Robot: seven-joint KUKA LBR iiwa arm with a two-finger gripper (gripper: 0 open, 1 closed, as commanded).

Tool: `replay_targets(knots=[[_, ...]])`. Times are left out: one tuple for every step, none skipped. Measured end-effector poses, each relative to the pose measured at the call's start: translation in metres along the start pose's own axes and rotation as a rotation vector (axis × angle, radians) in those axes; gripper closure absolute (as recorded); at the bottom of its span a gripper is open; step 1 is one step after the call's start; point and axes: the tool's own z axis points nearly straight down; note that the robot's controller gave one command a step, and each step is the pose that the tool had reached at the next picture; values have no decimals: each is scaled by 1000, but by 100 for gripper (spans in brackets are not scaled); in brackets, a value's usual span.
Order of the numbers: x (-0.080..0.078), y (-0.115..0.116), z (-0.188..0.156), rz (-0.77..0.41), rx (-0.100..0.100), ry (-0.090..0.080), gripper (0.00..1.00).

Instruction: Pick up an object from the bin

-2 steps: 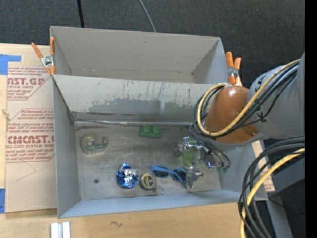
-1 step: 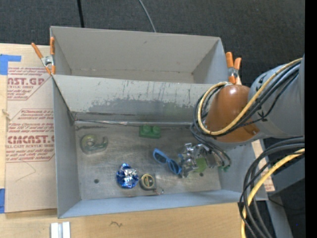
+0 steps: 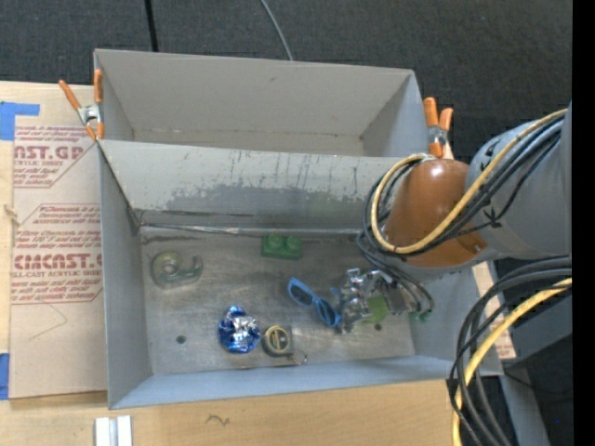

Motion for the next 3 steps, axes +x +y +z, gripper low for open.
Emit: replay_targets(knots=[[0,0,0,0,0,0,100],[0,0,0,0,0,0,100],[0,0,0,0,0,0,100]])
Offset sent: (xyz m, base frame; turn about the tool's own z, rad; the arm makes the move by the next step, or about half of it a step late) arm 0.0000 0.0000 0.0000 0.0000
